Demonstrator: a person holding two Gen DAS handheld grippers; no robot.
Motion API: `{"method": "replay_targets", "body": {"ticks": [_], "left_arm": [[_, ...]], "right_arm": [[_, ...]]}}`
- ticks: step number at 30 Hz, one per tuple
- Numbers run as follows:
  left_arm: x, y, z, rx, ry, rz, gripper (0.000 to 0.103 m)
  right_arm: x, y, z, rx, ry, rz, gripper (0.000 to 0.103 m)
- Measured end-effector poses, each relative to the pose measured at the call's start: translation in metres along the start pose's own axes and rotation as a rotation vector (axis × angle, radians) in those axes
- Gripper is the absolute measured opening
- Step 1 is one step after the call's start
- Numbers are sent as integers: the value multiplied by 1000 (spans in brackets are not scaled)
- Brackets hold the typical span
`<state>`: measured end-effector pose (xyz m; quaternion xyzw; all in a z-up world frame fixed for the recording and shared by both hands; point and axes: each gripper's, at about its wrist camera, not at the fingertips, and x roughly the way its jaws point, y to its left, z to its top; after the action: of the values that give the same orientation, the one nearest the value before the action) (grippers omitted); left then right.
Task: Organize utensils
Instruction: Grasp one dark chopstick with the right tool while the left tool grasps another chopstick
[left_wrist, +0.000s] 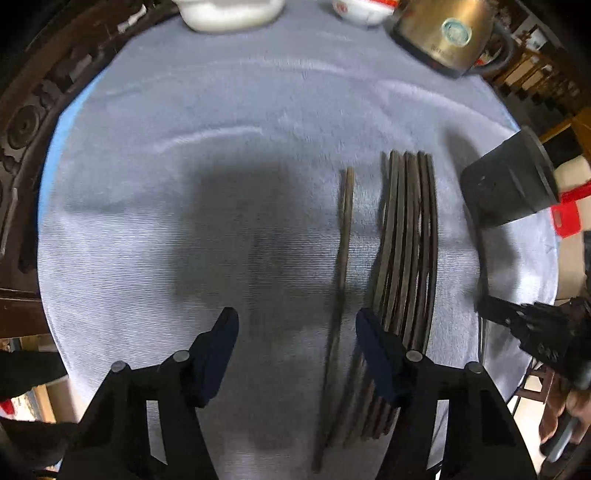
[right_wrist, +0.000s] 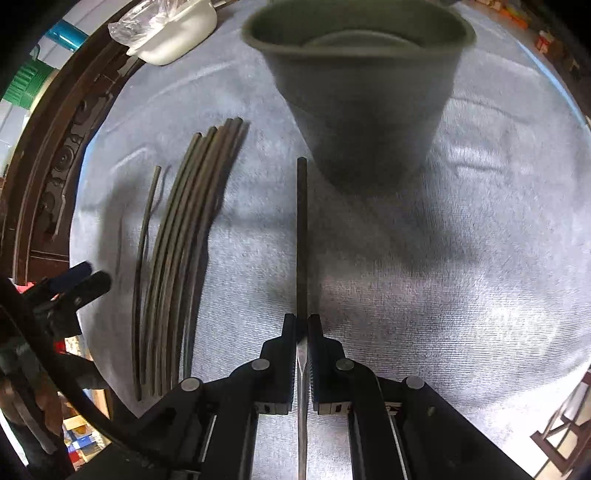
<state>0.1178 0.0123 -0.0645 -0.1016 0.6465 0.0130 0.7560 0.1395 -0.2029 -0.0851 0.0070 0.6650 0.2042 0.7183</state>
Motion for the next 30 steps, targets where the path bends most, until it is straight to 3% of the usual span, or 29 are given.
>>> {"method": "replay_targets", "body": {"ticks": [4, 6, 10, 17, 23, 30], "left_arm": [[16, -12, 10, 25, 93, 46, 43], [23, -16, 14, 32, 146, 59, 40], [30, -23, 26, 62, 217, 107, 20], [42, -17, 55, 47, 360, 85, 7], [35, 9, 53, 20, 355, 8, 5], [14, 65, 31, -71, 219, -139, 5]], "right_arm": [[-1, -10, -4, -14, -1, 43, 6], [-4, -17, -4, -16, 1, 65, 7], [-10, -24, -4, -49, 12, 79, 7], [2, -1, 8, -133, 63, 24, 8], [13, 21, 17, -174, 95, -37, 8], [8, 15, 10, -97, 58, -12, 6]]}}
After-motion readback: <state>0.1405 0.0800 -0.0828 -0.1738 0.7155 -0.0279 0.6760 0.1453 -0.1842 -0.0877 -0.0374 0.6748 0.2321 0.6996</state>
